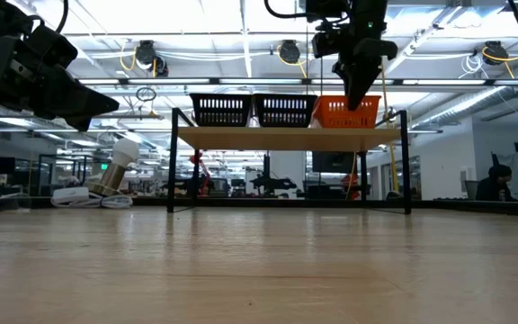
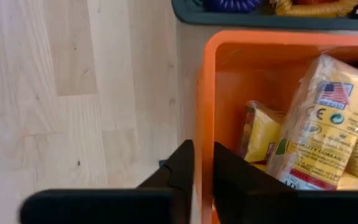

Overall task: Pick & Place Office Desk Supplies
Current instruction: Put the orange bin with the crayon boxes on the shelf, then return to Home Position

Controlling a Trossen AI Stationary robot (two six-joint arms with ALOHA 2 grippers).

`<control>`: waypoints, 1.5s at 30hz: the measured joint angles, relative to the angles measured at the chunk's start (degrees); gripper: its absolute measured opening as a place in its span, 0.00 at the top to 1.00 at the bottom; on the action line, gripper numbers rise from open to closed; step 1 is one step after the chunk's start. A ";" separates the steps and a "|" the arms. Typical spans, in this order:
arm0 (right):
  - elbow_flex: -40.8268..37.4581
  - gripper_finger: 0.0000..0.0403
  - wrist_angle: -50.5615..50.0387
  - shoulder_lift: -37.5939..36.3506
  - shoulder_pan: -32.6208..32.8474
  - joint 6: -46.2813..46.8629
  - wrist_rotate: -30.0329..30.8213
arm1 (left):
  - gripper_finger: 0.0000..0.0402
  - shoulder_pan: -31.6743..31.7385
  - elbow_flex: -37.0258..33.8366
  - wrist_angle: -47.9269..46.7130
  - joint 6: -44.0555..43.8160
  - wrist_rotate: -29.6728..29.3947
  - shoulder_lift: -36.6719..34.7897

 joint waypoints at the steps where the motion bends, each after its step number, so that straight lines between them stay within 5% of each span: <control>1: -0.03 0.87 -0.14 0.01 0.00 0.00 0.00 | 0.95 -0.01 0.00 0.00 0.00 0.00 -0.01; 11: -0.03 0.60 -0.97 -0.89 0.01 0.00 0.07 | 0.95 -0.02 0.00 0.00 0.04 0.00 -0.02; 22: 0.14 0.51 -0.46 -13.23 -0.16 -0.02 0.20 | 0.95 -0.01 0.34 1.40 -2.13 -5.32 0.00; 28: -4.70 0.60 13.18 -29.40 -1.79 0.80 -7.85 | 0.96 -0.01 5.64 0.45 5.77 -7.77 1.91; 35: -24.22 0.90 33.33 -49.44 -1.85 8.02 -15.17 | 0.99 0.00 19.58 -8.44 17.48 -15.66 10.58; 37: -29.93 0.97 37.73 -54.33 -1.87 9.03 -17.64 | 0.99 0.00 23.90 -10.48 19.64 -15.65 12.83; 45: -54.41 1.00 60.81 -70.04 -1.83 17.11 -27.10 | 1.00 0.46 29.90 -10.95 21.26 -7.46 12.69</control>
